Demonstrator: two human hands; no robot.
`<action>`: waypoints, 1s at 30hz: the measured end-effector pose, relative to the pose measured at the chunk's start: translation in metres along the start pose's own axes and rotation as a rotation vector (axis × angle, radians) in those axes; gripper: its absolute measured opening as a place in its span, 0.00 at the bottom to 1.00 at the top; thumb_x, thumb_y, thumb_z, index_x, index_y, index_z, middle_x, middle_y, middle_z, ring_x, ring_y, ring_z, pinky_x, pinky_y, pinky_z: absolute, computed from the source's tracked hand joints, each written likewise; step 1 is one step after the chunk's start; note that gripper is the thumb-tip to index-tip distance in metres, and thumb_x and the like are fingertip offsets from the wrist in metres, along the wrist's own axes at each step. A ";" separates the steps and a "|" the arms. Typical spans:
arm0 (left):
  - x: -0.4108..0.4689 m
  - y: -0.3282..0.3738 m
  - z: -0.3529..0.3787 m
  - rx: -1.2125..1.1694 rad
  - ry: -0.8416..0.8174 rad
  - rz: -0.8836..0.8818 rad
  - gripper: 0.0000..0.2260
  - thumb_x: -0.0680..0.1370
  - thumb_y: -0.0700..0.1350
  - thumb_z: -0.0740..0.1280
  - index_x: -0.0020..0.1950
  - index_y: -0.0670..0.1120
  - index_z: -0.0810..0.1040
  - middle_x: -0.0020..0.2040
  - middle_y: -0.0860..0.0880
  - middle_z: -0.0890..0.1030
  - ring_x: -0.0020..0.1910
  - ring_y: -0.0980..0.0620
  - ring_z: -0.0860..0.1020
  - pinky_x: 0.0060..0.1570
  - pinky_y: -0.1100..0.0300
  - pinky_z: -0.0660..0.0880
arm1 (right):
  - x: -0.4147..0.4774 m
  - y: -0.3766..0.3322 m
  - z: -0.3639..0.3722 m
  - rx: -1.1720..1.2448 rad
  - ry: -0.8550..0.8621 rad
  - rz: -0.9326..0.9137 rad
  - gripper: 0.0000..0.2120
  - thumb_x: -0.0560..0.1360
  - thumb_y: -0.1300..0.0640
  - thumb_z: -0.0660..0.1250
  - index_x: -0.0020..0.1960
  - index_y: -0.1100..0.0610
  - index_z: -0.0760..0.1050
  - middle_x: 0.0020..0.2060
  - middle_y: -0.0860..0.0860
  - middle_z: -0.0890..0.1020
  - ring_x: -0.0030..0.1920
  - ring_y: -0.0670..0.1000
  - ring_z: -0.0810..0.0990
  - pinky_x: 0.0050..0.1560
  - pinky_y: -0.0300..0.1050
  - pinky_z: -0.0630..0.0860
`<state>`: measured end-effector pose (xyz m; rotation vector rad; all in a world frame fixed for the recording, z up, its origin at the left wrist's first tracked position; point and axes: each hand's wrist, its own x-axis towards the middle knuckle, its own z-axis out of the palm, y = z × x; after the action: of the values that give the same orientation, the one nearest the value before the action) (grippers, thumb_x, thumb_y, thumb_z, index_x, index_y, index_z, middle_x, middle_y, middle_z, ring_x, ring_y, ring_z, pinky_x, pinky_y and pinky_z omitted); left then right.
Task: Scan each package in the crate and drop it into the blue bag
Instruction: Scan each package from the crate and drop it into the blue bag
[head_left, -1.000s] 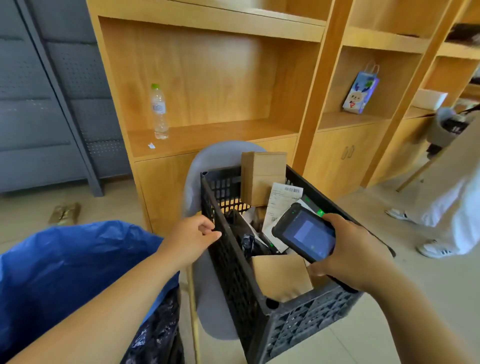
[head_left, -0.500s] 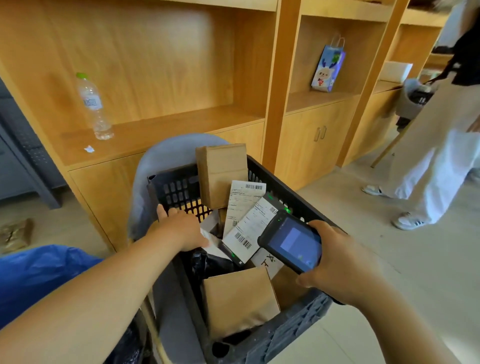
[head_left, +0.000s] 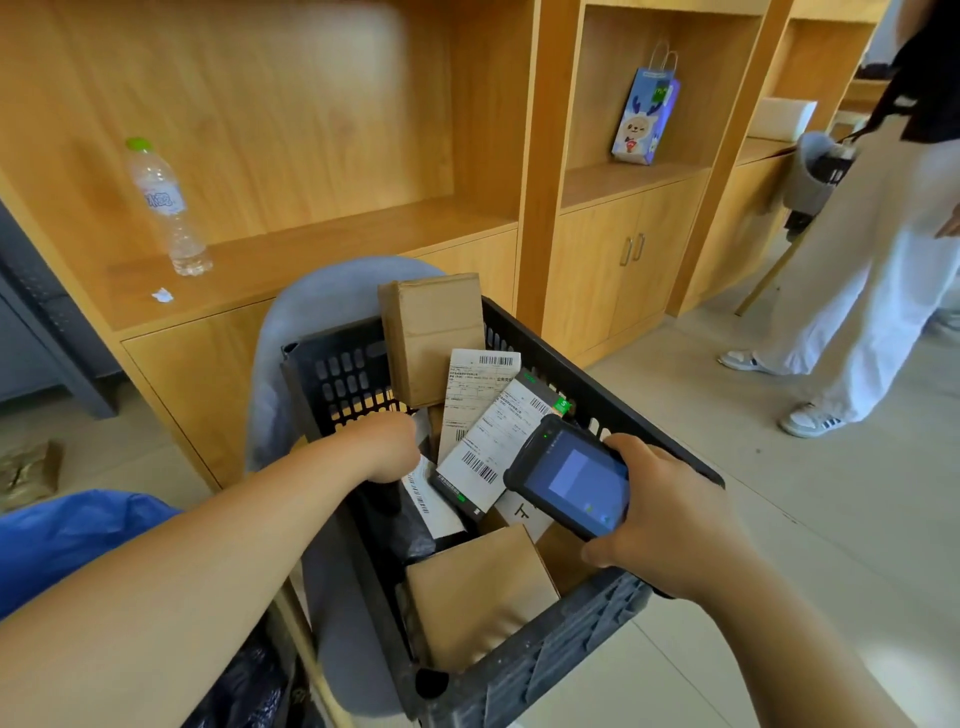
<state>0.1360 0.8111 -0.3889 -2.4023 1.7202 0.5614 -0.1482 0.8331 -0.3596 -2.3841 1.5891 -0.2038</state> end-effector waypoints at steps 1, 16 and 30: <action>-0.002 0.001 -0.002 0.027 0.032 0.009 0.12 0.76 0.36 0.60 0.33 0.46 0.68 0.32 0.49 0.68 0.29 0.53 0.66 0.30 0.60 0.64 | -0.002 -0.001 -0.001 0.003 -0.002 0.000 0.45 0.59 0.40 0.75 0.69 0.47 0.57 0.46 0.44 0.71 0.44 0.46 0.73 0.42 0.42 0.77; -0.108 -0.023 -0.077 -0.365 0.750 0.045 0.06 0.79 0.36 0.57 0.43 0.44 0.69 0.36 0.46 0.72 0.32 0.50 0.67 0.31 0.55 0.60 | -0.043 -0.017 -0.025 0.077 0.129 -0.013 0.47 0.56 0.40 0.75 0.69 0.48 0.58 0.46 0.43 0.69 0.44 0.48 0.73 0.39 0.45 0.76; -0.162 -0.039 0.035 -0.826 0.498 -0.065 0.06 0.76 0.46 0.69 0.48 0.48 0.73 0.43 0.53 0.76 0.40 0.57 0.73 0.34 0.60 0.66 | -0.092 -0.014 -0.016 0.203 0.177 0.032 0.47 0.56 0.44 0.78 0.70 0.50 0.60 0.50 0.49 0.72 0.47 0.53 0.75 0.45 0.54 0.78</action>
<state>0.1199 0.9784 -0.3646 -3.3952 1.8058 0.8485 -0.1755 0.9209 -0.3369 -2.2358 1.5951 -0.5561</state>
